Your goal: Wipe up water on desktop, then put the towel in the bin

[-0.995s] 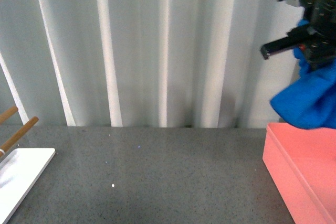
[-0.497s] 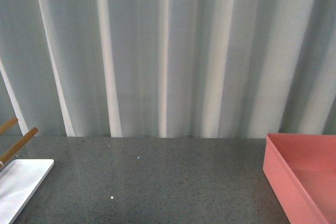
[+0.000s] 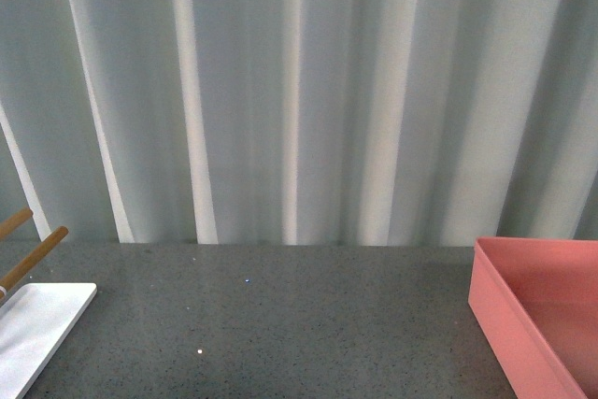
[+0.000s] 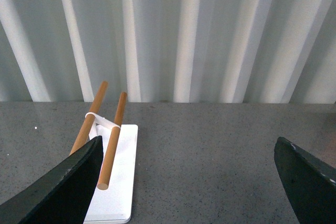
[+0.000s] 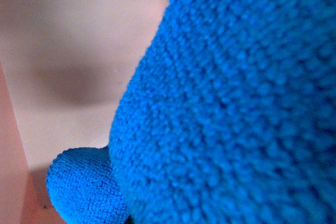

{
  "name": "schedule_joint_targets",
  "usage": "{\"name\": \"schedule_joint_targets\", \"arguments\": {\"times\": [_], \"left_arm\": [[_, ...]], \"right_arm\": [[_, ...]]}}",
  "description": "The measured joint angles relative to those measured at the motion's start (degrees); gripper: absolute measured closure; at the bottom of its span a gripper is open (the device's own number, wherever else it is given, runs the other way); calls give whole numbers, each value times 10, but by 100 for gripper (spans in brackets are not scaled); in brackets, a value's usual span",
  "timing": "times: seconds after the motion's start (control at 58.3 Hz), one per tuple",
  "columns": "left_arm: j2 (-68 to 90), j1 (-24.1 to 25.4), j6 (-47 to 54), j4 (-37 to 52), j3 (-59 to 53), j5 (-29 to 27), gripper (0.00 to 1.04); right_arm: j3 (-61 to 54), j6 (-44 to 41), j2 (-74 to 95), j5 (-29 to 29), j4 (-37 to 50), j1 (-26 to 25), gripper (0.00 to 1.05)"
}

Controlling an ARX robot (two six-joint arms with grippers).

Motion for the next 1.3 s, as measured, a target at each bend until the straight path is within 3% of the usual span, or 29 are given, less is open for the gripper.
{"name": "schedule_joint_targets", "arguments": {"times": [0.24, 0.48, 1.303], "left_arm": [[0, 0, 0, 0, 0, 0, 7], [0, 0, 0, 0, 0, 0, 7], [0, 0, 0, 0, 0, 0, 7]], "right_arm": [[-2, 1, 0, -2, 0, -3, 58], [-2, 1, 0, -3, 0, -3, 5], [-2, 1, 0, -3, 0, -3, 7]]}}
